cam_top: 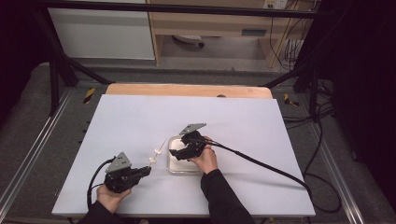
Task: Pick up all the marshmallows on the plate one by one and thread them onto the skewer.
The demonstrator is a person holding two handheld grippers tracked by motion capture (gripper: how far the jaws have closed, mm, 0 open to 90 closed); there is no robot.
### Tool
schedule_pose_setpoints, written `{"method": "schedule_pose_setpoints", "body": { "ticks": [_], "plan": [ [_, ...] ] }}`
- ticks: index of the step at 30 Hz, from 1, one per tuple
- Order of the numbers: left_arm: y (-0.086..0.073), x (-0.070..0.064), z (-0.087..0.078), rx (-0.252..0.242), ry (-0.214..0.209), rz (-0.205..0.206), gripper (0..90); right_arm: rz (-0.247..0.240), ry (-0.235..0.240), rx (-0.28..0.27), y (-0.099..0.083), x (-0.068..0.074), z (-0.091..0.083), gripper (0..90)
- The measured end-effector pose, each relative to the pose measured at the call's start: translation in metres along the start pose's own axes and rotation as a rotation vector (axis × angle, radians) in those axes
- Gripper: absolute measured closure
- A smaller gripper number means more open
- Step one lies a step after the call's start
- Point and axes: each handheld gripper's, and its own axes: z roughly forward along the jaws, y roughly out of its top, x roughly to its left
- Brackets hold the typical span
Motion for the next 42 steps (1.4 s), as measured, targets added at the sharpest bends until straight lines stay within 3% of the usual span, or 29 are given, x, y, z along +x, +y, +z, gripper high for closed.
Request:
{"method": "schedule_pose_setpoints", "body": {
  "ticks": [12, 30, 42],
  "plan": [
    [0.0, -0.001, 0.002, 0.004, -0.003, 0.001, 88.2, -0.055, 0.006, 0.047, -0.005, -0.001, 0.013, 48.4],
    [0.0, -0.002, 0.003, 0.009, -0.003, 0.008, 88.2, -0.111, 0.044, 0.044, -0.005, 0.004, 0.017, 70.4],
    [0.0, -0.003, 0.003, 0.011, -0.004, 0.011, 88.2, -0.069, 0.029, 0.041, -0.002, 0.005, 0.01, 75.7]
  ]
}}
